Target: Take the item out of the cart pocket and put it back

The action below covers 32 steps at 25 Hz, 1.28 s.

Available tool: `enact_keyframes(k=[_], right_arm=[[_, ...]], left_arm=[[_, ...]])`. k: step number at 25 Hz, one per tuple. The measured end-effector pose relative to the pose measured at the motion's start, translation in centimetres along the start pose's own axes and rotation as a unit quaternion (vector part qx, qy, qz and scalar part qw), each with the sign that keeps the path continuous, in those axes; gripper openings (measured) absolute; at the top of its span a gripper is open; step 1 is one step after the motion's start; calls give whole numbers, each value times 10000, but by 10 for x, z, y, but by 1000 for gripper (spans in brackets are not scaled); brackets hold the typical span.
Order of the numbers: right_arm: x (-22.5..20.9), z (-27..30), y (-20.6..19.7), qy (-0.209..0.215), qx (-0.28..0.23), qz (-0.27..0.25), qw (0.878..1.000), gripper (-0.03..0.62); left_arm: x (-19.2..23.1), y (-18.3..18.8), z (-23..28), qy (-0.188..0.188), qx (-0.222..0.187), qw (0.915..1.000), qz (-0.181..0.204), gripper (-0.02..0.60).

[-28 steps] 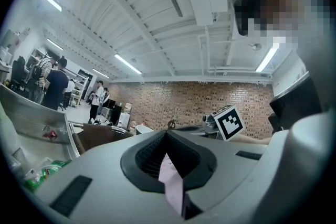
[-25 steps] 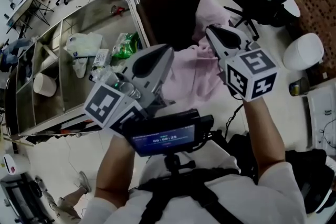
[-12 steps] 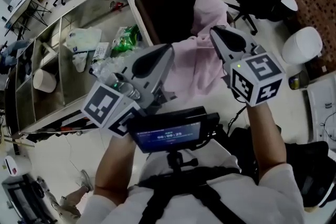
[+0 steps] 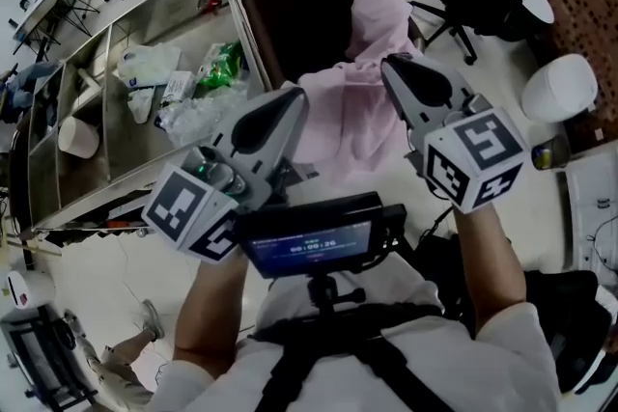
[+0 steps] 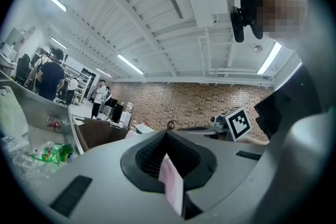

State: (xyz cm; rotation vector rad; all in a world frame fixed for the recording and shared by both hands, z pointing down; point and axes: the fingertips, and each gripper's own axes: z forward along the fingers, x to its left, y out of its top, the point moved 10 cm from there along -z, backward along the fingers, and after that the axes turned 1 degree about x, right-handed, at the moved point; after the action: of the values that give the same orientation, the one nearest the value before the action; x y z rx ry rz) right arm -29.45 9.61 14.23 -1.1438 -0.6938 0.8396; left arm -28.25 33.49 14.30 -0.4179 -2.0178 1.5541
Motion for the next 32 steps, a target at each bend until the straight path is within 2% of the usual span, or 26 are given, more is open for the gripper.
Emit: enact_keyframes(k=[5,6,7,16,21,32], right_arm=[[-10,-12,-3,136,-83,10,9999,34],[-13,-14,-5,157,-127,14,9998,4],[-15,-16,-6,174,-160,20,9997,0],[-32,-32,-23,296,-142,127,9994,0],[-41,-40,-31,296,-135,195,9993,0],[-45,-56,-42,345,-230,282,9987,0]], left_arm=[[-15,-3,3,146,-8,9999,0,6],[-17,-4,3,177,-8,9998,0,6],[-19,-5,2,209,-10,9998,-2,6],[-36,-11,-5,567,-71,9983,61,6],[-40,-21,-15,701,-54,9973,-232,6],[-52,-29,-24,896,-128,9951,-402,6]])
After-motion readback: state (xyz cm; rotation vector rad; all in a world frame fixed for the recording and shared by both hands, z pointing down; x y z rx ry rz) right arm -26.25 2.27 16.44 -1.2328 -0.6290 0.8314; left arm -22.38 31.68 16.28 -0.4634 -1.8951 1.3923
